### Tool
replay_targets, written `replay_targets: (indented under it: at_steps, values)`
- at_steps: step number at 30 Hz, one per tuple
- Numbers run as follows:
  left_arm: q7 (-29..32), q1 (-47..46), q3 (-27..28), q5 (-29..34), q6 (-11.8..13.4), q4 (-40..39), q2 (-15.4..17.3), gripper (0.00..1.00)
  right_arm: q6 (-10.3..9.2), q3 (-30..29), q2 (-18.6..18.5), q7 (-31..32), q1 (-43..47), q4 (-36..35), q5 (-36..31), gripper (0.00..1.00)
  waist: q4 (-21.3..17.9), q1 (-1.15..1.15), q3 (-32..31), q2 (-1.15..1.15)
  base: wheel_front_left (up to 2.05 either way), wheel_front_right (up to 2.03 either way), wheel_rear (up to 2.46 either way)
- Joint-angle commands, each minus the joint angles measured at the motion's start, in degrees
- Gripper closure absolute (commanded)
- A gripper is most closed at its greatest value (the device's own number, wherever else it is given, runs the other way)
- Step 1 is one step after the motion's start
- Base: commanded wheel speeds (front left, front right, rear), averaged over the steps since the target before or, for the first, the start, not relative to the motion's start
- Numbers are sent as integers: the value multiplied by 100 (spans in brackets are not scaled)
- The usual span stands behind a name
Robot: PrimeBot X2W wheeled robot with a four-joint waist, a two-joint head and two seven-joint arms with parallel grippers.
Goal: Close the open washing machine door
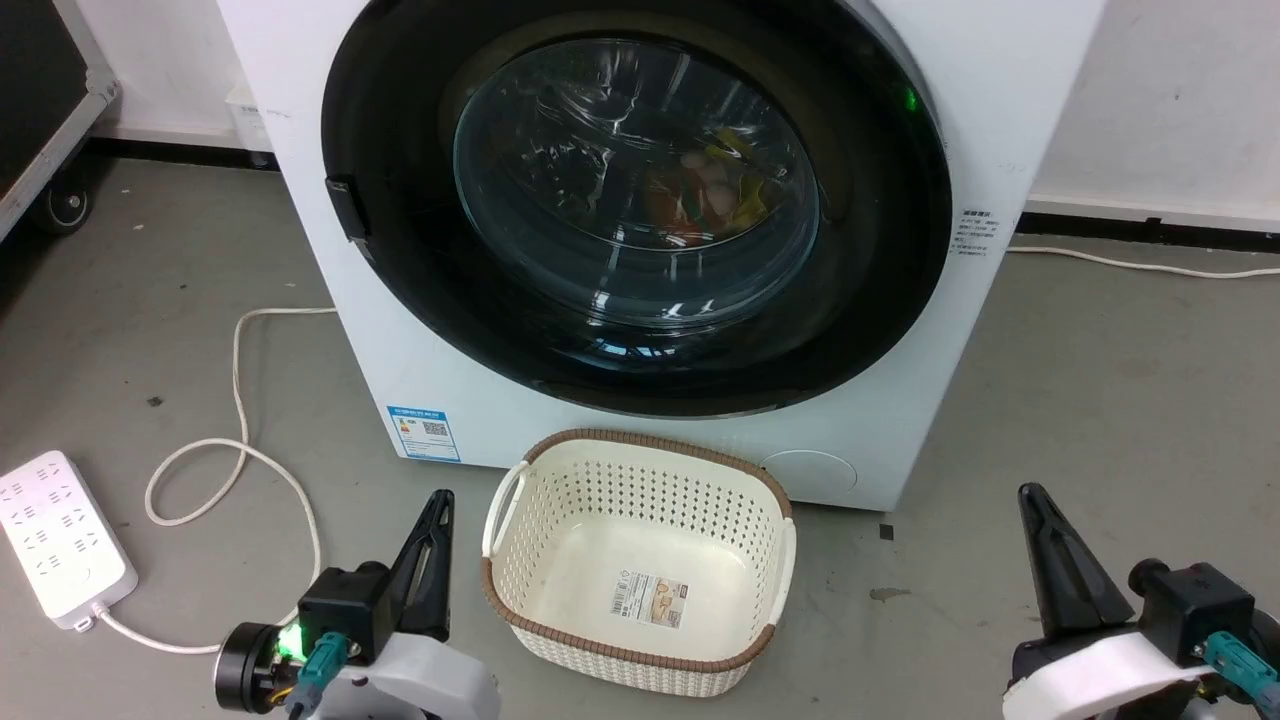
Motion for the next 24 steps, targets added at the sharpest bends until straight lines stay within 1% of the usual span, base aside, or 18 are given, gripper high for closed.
replay_targets:
  at_steps: [1, 24]
  values:
    - [50, 90, 31, 44, 38, -44, 2, 100, -2, 17, 13, 54, -1, -48, -47, 100, 0, 0, 1, 0, 0, 0, 0]
    - [319, 132, 159, 158, 135, -245, 2, 100, -3, 101, 19, 324, -1, -142, -159, 100, -2, 0, 19, 0, 0, 0, 0]
